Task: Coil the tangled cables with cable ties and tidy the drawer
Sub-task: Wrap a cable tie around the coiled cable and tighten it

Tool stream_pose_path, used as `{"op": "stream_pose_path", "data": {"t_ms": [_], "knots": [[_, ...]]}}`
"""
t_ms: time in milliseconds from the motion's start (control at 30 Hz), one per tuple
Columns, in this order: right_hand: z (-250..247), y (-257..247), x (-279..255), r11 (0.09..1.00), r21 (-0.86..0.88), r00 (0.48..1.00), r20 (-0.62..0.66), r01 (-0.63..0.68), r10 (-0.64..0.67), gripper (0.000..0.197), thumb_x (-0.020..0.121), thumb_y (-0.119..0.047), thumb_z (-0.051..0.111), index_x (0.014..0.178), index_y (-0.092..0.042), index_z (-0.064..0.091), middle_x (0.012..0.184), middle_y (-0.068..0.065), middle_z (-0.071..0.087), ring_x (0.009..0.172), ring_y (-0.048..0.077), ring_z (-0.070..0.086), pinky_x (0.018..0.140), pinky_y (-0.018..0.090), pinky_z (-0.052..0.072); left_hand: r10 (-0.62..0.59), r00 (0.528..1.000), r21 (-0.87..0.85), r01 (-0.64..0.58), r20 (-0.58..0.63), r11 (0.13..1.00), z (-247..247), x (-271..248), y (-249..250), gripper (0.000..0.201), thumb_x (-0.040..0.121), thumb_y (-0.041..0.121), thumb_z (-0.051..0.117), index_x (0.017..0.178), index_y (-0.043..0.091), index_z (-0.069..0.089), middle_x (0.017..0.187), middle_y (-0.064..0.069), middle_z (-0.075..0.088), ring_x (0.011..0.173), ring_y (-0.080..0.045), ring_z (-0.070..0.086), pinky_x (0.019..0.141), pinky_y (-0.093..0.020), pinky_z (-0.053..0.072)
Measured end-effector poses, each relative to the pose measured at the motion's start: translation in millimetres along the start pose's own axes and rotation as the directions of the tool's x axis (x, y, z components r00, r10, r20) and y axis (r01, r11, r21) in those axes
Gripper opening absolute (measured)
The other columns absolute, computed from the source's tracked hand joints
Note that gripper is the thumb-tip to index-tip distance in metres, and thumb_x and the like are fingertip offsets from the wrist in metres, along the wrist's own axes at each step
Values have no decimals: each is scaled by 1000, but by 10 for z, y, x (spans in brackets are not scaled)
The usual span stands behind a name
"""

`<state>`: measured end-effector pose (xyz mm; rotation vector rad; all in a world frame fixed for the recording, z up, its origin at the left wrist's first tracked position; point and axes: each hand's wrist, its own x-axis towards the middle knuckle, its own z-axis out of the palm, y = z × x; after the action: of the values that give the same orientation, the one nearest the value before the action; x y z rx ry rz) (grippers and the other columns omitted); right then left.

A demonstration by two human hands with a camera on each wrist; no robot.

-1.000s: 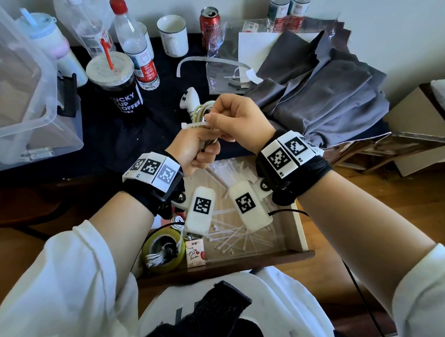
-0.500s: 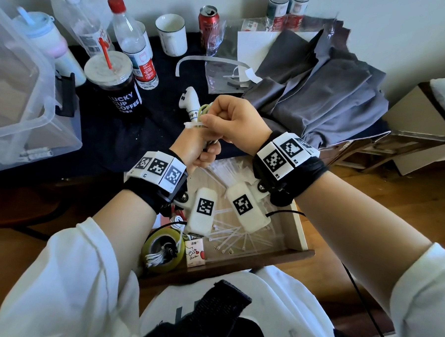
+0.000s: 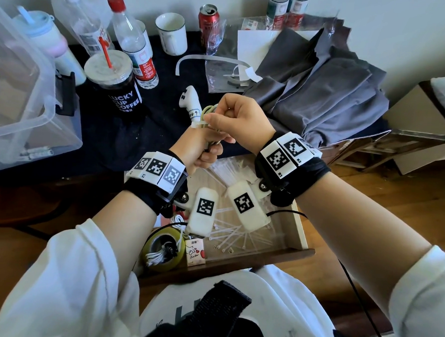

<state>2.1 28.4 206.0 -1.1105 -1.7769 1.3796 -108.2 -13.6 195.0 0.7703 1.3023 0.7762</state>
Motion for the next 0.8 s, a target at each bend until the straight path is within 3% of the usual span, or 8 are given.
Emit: {"op": "stream_pose_path", "data": {"t_ms": [67, 133, 200, 333, 467, 800], "knots": [[-11, 8, 0, 1000, -8, 1000, -22, 1, -1, 30, 82, -12, 67, 61, -18, 46, 56, 11, 50, 41, 7, 40, 47, 17, 34, -5, 999, -34, 6, 41, 999, -33, 1, -5, 55, 100, 11, 34, 51, 19, 57, 39, 5, 35, 26, -2, 25, 29, -7, 18], [-33, 10, -6, 1000, -31, 999, -49, 0, -2, 31, 82, -10, 66, 60, -18, 45, 48, 2, 47, 35, 2, 39, 43, 11, 31, 22, 1000, -48, -21, 14, 999, -57, -13, 1, 36, 98, 11, 40, 66, 13, 57, 42, 3, 36, 27, -3, 25, 30, -8, 18], [-38, 11, -10, 999, -47, 998, -57, 6, -8, 32, 83, -9, 66, 60, -18, 45, 45, -3, 46, 33, 2, 39, 41, 9, 29, 29, 1000, -41, -29, -3, 999, -50, -22, 7, 28, 97, 10, 41, 72, 10, 53, 42, 3, 36, 27, -4, 26, 31, -8, 19], [9, 3, -25, 995, -101, 995, -95, 16, -26, 32, 82, -14, 66, 60, -21, 44, 57, 7, 51, 44, 5, 39, 49, 15, 34, 33, 997, -19, -35, -68, 999, -4, -33, 18, 31, 96, 6, 40, 67, 12, 50, 42, 3, 36, 28, -5, 26, 33, -7, 19], [39, 11, -37, 989, -148, 987, -150, 26, -49, 33, 83, -16, 65, 60, -22, 42, 51, -4, 45, 42, 4, 38, 47, 10, 31, 30, 991, -39, -36, -131, 999, 29, -24, 33, 28, 94, 4, 38, 69, 11, 48, 40, 3, 38, 28, -6, 27, 33, -7, 18], [35, 12, -18, 983, -179, 985, -165, 30, -60, 34, 84, -17, 65, 60, -22, 41, 50, -7, 43, 40, 2, 40, 46, 10, 31, 44, 984, -15, -47, -174, 999, 76, -43, 46, 30, 94, 4, 40, 66, 12, 48, 45, -1, 34, 27, -6, 25, 34, -6, 17]]}}
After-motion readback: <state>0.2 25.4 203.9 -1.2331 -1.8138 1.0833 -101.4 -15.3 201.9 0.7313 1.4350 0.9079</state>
